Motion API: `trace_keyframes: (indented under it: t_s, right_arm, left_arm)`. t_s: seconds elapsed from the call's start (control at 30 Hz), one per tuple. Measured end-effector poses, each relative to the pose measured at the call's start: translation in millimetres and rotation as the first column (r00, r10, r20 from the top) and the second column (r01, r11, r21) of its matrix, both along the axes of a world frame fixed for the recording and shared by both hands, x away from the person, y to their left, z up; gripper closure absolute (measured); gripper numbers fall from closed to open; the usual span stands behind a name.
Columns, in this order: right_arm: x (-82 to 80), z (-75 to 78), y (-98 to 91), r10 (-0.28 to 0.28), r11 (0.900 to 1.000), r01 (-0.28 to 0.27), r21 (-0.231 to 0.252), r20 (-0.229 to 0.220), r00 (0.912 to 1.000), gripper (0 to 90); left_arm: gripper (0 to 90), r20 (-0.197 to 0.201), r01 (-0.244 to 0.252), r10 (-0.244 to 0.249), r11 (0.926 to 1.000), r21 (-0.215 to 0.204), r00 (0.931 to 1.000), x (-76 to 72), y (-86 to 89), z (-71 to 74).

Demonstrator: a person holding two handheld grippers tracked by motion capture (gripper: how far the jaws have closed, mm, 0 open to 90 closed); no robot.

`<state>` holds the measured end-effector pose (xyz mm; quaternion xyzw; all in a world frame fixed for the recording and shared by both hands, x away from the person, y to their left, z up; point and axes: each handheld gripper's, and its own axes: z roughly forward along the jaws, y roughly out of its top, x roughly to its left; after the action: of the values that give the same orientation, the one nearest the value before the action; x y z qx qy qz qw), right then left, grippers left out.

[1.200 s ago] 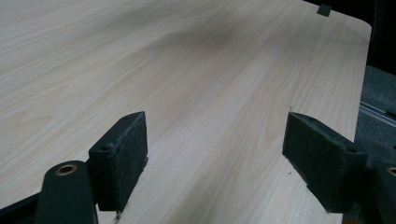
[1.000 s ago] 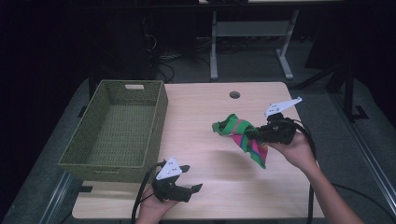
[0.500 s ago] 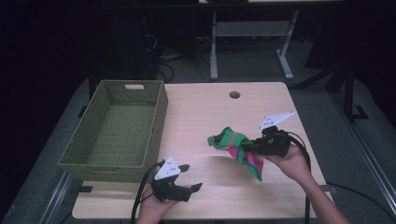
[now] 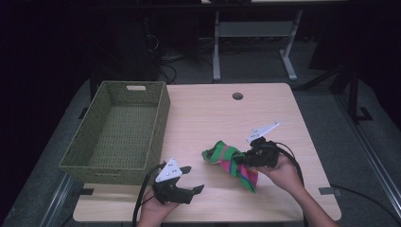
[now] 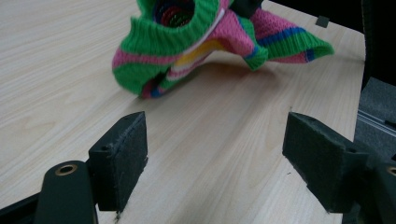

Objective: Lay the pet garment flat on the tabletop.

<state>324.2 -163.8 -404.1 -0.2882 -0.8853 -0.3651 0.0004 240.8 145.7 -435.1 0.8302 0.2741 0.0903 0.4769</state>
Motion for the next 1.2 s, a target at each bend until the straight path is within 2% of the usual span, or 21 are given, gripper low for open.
trace_keyframes:
  t_s: [0.07,0.17,0.3,0.37,0.53,0.67,0.7,0.8,0.93,0.97,1.0,1.03,1.2]
  right_arm:
    - [-0.5,-4.5,6.1,0.013,0.9999,-0.013,-0.001,-0.017,0.9998,78.6]
    - [-1.8,-13.8,16.8,0.029,0.9995,-0.030,-0.013,-0.043,0.9986,78.2]
    - [-3.9,-21.9,27.9,0.051,0.9979,-0.053,-0.036,-0.048,0.9975,77.6]
    - [-5.1,-27.8,33.2,0.057,0.9975,-0.060,-0.037,-0.067,0.9961,76.6]
    - [-7.9,-39.2,44.3,0.085,0.9945,-0.090,-0.053,-0.089,0.9924,69.2]
    - [-9.8,-48.1,49.4,0.082,0.9950,-0.087,-0.049,-0.094,0.9922,62.9]
    - [-11.2,-48.5,50.5,0.079,0.9956,-0.084,-0.041,-0.101,0.9917,59.2]
    - [-13.7,-48.0,51.7,0.082,0.9953,-0.087,-0.042,-0.102,0.9914,56.4]
    - [-21.7,-50.3,52.2,0.087,0.9955,-0.090,-0.029,-0.083,0.9927,49.3]
    - [-23.9,-50.5,52.5,0.103,0.9939,-0.105,-0.033,-0.072,0.9921,45.5]
    - [-23.9,-50.5,52.5,0.103,0.9939,-0.105,-0.033,-0.072,0.9921,45.5]
    - [-25.9,-48.7,53.4,0.115,0.9922,-0.118,-0.040,-0.081,0.9901,41.6]
    - [-27.5,-40.2,51.0,0.155,0.9843,-0.160,-0.075,-0.062,0.9859,38.0]
  left_arm:
    - [21.8,0.006,0.006,-0.006,1.0000,0.008,1.0000,-0.6,-0.9,0.6]
    - [21.8,0.014,0.006,-0.006,1.0000,-0.002,0.9999,-1.4,-0.4,2.0]
    - [21.7,0.007,0.008,-0.008,1.0000,-0.005,0.9999,-0.1,1.7,1.9]
    - [21.7,0.009,0.003,-0.003,0.9998,-0.020,1.0000,-0.3,2.6,2.9]
    - [21.7,0.009,-0.003,0.003,0.9999,-0.014,1.0000,0.7,5.8,2.7]
    - [21.7,0.006,-0.009,0.009,0.9997,-0.023,0.9999,1.3,7.9,3.3]
    - [21.7,0.006,-0.010,0.010,0.9997,-0.022,0.9999,1.4,8.3,3.2]
    - [21.7,0.004,-0.012,0.012,0.9997,-0.021,0.9999,1.9,8.7,2.7]
    - [21.7,0.003,-0.010,0.010,0.9997,-0.024,0.9999,2.0,8.4,2.5]
    - [21.8,0.003,-0.008,0.008,0.9997,-0.022,1.0000,2.0,8.2,2.3]
    - [21.8,0.004,-0.006,0.006,0.9998,-0.017,1.0000,1.9,7.7,2.0]
    - [21.7,0.006,-0.004,0.004,0.9999,-0.013,1.0000,1.9,7.6,2.1]
    - [21.7,0.012,-0.008,0.008,0.9998,-0.020,0.9999,1.3,9.2,3.5]
